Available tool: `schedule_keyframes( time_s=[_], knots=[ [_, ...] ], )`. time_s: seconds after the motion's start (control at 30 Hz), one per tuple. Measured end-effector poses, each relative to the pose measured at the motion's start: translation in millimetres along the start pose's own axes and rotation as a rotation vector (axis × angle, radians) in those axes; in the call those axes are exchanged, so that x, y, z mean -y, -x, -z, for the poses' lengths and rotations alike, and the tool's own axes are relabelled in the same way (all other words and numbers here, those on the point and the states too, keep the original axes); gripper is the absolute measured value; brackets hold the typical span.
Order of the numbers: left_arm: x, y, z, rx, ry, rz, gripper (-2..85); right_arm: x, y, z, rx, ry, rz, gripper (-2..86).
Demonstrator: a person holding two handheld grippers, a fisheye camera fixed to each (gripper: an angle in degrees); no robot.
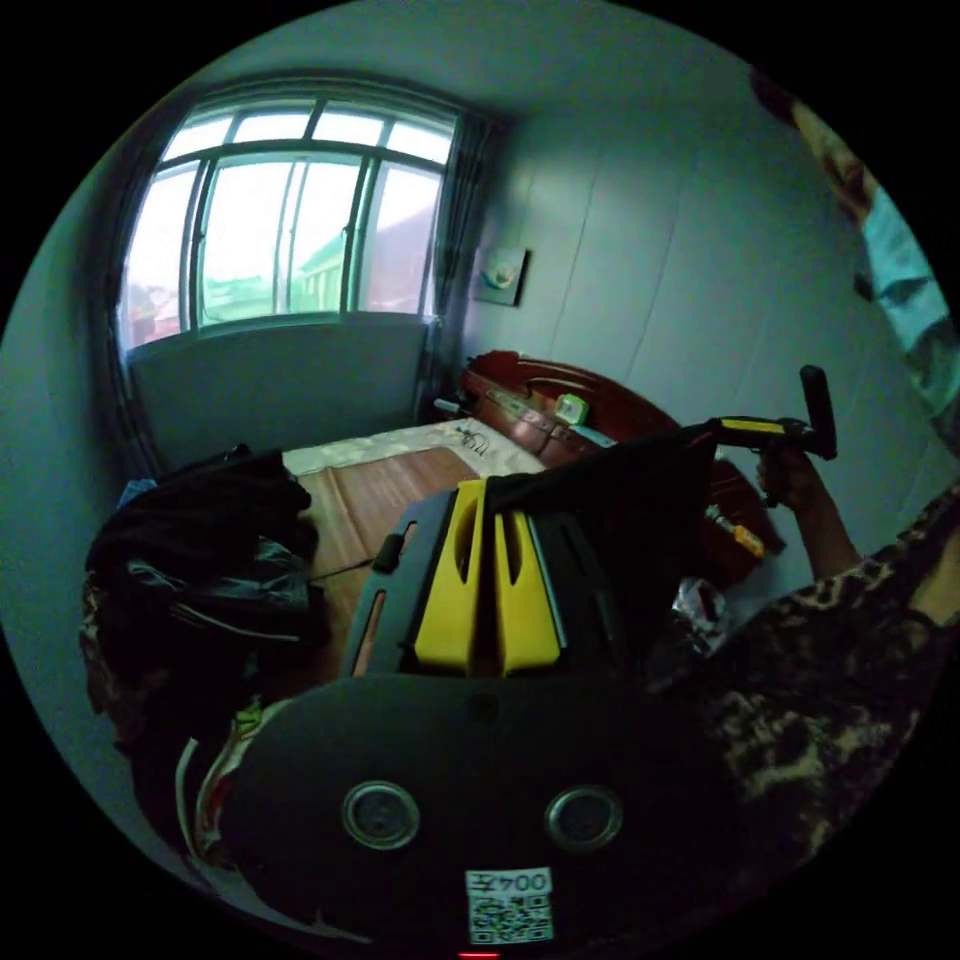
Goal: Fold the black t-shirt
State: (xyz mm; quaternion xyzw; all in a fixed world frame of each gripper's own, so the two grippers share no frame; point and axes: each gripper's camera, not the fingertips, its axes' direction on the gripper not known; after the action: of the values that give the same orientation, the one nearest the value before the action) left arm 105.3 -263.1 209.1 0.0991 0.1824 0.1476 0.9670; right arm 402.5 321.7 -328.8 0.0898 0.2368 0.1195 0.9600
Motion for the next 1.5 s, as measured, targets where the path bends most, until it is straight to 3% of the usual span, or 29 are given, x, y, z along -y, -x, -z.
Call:
schedule_keyframes(
  time_s=[0.17, 0.37, 0.53, 0.67, 0.9, 1.0, 1.1, 1.2, 1.33, 1.5],
  knots=[
    [9, 18, -176, 0.184, 0.145, 0.01, -0.2, -10, -56, -201, 0.027, 0.183, -0.044, -0.5],
    [-17, 70, -477, 0.452, 0.352, -0.009, -0.2, -27, -107, -474, 0.011, 0.365, -0.012, -0.3],
    [-55, 106, -662, 0.491, 0.632, 0.018, -0.3, -58, -129, -658, 0.021, 0.499, -0.031, 0.4],
    [-69, 119, -745, 0.488, 0.648, 0.115, -0.2, -85, -133, -758, -0.016, 0.572, -0.037, 2.7],
    [-73, 152, -805, 0.26, 0.643, 0.26, 0.0, -123, -156, -774, -0.139, 0.435, -0.101, 8.9],
    [-71, 183, -795, 0.069, 0.421, 0.486, 0.3, -138, -145, -732, -0.301, 0.268, -0.048, 8.7],
    [-65, 179, -781, 0.115, 0.288, 0.445, 1.0, -170, -110, -695, -0.444, 0.13, 0.032, 7.9],
    [-69, 146, -767, 0.2, 0.232, 0.295, 1.7, -215, -79, -687, -0.489, 0.156, 0.026, 7.7],
    [-100, 113, -776, 0.303, 0.367, 0.061, 3.3, -275, -51, -690, -0.573, 0.209, -0.04, 4.1],
    [-119, 137, -816, 0.348, 0.628, 0.107, 10.0, -327, -21, -702, -0.312, 0.29, -0.109, -0.4]
  ],
)
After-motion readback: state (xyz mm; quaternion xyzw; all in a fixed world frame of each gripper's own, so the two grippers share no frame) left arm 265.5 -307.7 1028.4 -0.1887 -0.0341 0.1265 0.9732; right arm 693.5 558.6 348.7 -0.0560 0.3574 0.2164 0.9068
